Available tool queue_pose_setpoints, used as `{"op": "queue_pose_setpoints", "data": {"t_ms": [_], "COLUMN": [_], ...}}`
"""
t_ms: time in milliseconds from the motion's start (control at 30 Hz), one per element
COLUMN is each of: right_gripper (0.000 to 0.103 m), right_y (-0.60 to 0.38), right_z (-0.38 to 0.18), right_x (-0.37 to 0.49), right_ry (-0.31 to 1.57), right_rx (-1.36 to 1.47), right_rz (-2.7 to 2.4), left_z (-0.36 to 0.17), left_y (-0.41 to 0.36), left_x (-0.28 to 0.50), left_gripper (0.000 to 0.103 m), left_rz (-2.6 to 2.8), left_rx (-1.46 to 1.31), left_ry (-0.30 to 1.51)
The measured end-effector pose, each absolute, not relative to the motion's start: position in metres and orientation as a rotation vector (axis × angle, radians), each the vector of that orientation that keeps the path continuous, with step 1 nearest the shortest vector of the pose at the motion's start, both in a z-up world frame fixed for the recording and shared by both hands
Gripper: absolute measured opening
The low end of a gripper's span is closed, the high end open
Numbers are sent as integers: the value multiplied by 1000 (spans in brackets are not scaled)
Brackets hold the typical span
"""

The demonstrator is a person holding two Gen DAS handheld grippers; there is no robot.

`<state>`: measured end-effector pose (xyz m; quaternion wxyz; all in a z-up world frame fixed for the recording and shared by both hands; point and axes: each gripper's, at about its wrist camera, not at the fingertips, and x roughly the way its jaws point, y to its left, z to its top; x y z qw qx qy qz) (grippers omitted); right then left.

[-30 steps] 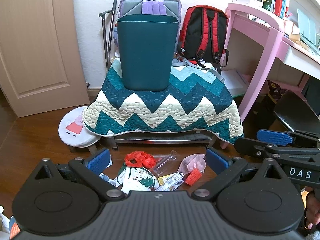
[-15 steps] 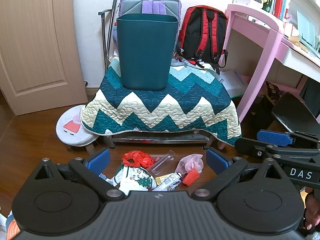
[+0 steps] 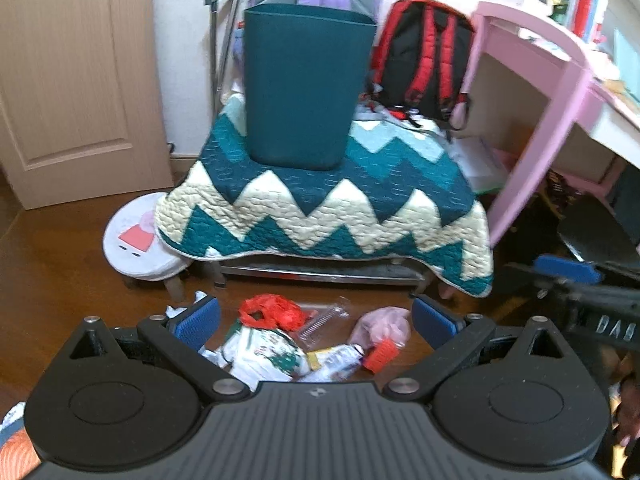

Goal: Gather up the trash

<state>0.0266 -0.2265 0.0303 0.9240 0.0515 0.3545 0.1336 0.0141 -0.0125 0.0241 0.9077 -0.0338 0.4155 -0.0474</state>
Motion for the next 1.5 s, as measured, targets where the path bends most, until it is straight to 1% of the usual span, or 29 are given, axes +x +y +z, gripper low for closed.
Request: {"op": "queue_pose_setpoints", "data": {"t_ms": [167,300,400,633,867,967,1033,1167,1300,1400,1500], "right_gripper": [60,60,60,60,60,60,60,59,59,59,58], "right_y": [-253,-274,-284,-306,-315,-312,-309,-304,-306,-305,-304], "right_z": [-2,-40,-79,-173,-269,-310,-332,-374,-407,-424,-441], "right_x": [85,136,169,222,234,239,242,244,246,251,255], "right_ry": [747,812,885,1072,1282,1399,1440,1510,1554,1569,1564], "right_rx": [117,178,198,279,434,482,491,473,520,537,548], "right_rz": [195,140,92,-11,-94,-117,-136,-178,-218,-233,-245], "left_z": [0,-29,-60,-156,-248,-283,-308,-353,-395,-413,-427], "left_y": [6,20,17,-32,-81,-93,-101,-115,-123,-128,-136], "left_x": [67,114,143,181,201,205,205,206,205,205,202], "left_gripper": [102,102,102,102,102,102,102,102,102,102,102], "left_rz": [-40,-24,-73,-250,-367,-423,-457,-529,-562,-590,-627], "left_rx": [-53,-52,-37,92,262,290,318,424,522,539,574], "left_ry": [866,895,957,1148,1319,1387,1427,1453,1475,1473,1433]}}
